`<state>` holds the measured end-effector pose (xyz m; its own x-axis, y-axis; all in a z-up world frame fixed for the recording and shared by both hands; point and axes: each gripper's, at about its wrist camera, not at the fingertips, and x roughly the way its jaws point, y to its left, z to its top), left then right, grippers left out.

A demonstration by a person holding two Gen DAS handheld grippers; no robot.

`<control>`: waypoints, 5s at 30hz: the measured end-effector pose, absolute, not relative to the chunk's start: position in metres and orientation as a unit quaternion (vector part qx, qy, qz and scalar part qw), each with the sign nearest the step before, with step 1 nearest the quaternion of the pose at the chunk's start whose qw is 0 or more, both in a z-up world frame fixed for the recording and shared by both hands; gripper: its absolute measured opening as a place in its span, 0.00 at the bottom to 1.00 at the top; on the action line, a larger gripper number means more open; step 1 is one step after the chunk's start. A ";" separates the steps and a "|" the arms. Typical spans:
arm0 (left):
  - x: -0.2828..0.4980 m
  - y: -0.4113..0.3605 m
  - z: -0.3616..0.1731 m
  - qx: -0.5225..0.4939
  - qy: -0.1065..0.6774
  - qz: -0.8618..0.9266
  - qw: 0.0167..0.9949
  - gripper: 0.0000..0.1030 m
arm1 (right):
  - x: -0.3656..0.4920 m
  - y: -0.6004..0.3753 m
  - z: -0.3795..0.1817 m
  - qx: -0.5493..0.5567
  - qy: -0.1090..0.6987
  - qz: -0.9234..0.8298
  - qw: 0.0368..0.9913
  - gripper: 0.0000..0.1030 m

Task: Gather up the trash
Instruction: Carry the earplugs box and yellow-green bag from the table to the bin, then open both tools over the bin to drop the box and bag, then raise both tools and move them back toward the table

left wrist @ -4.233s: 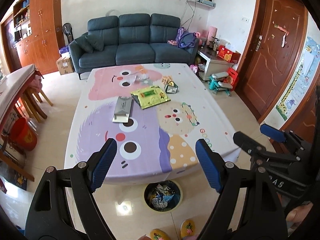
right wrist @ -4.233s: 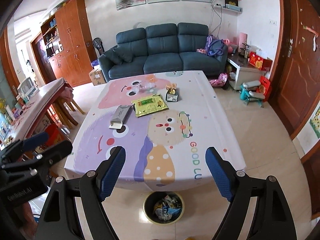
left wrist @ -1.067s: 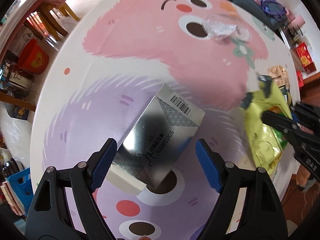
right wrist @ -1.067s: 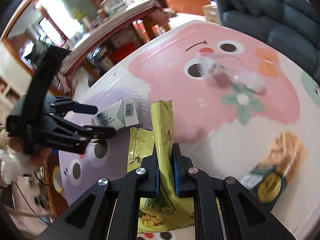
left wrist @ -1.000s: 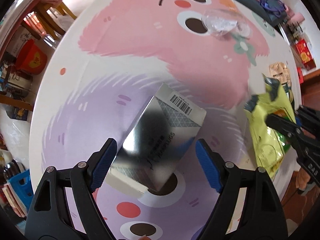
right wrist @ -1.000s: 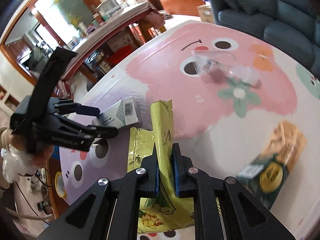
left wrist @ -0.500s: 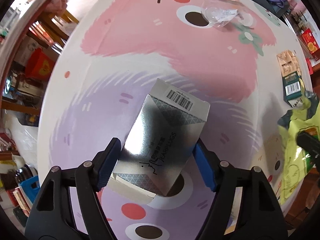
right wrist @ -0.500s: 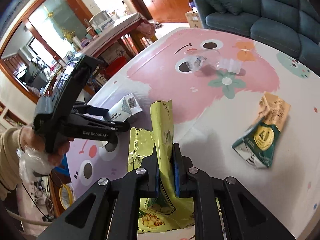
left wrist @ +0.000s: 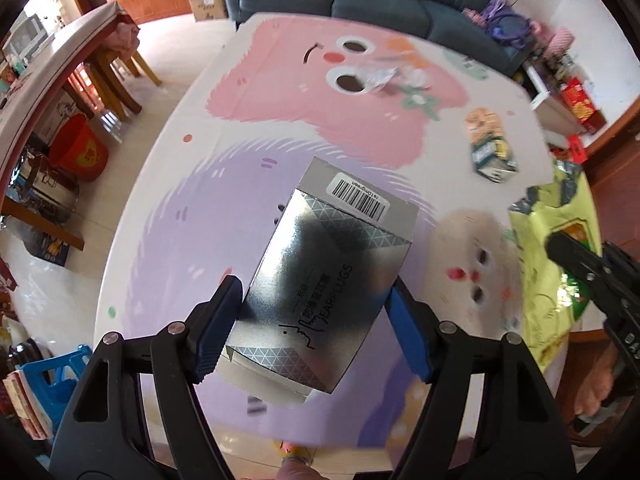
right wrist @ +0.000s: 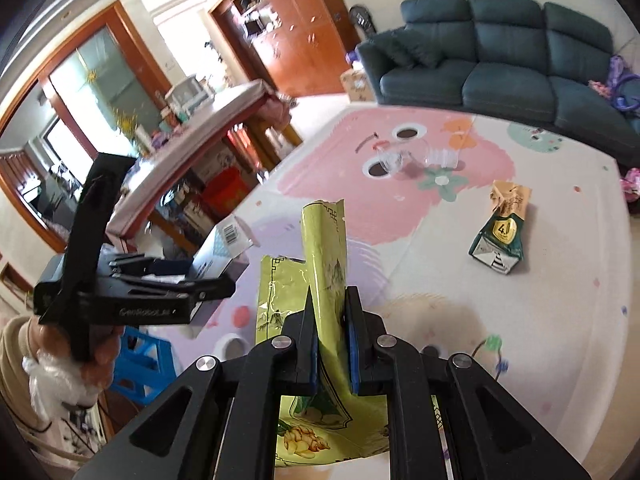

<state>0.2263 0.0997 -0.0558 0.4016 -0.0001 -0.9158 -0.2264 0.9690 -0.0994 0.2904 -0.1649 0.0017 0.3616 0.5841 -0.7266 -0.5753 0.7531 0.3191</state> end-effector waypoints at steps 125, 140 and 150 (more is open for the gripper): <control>-0.056 0.038 -0.124 -0.054 0.540 -0.006 0.840 0.78 | -0.076 -0.157 -0.098 -0.009 0.463 0.114 0.879 0.53; -0.066 0.065 0.049 -0.027 0.416 -0.024 0.909 0.78 | -0.085 -0.143 0.092 -0.002 0.385 0.081 0.919 0.67; -0.037 0.069 0.097 -0.008 0.379 -0.035 0.925 0.78 | -0.059 -0.136 0.150 -0.001 0.352 0.079 0.933 0.72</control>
